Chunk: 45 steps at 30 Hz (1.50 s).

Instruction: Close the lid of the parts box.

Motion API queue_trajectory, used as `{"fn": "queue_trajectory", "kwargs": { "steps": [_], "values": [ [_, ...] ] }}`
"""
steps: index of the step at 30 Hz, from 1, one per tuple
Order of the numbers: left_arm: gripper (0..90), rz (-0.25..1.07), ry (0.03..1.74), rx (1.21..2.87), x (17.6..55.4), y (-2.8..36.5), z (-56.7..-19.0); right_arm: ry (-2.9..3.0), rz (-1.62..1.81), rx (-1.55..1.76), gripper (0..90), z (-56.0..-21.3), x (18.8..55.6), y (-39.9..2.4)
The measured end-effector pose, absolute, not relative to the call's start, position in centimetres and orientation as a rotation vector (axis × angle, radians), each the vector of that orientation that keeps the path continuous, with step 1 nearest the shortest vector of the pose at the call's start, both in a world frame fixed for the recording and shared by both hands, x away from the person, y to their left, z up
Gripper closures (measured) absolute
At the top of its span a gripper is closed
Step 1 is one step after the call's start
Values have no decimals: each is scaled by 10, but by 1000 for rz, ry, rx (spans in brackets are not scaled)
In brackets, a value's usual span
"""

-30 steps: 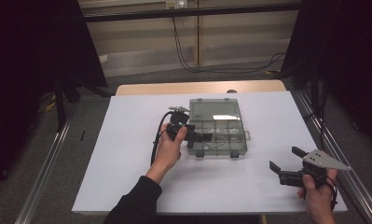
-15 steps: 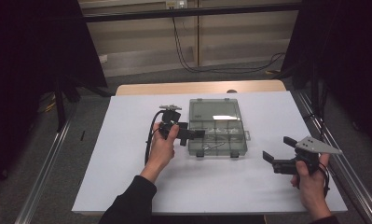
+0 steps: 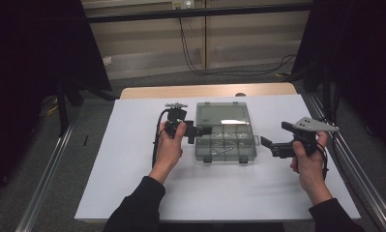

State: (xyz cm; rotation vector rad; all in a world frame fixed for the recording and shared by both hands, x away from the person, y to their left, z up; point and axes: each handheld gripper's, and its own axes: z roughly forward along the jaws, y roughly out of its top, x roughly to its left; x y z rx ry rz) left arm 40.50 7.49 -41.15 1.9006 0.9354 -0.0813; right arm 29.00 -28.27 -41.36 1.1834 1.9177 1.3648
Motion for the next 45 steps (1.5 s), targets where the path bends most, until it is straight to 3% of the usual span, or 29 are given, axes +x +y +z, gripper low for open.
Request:
{"fn": "queue_trajectory", "kwargs": {
  "steps": [12,24,35,45],
  "values": [
    [0,-40,970,1881,415,72,-410,1916,1389,1242,0,-418,325,-267],
    [43,-63,1019,1851,438,70,-422,1937,1363,1317,5,-427,357,-257],
    [73,-141,1048,1793,463,76,-433,1902,1417,1427,36,-432,388,-262],
    [90,-129,1129,1798,476,69,-454,1920,1405,1533,51,-449,409,-271]
  ]
}}
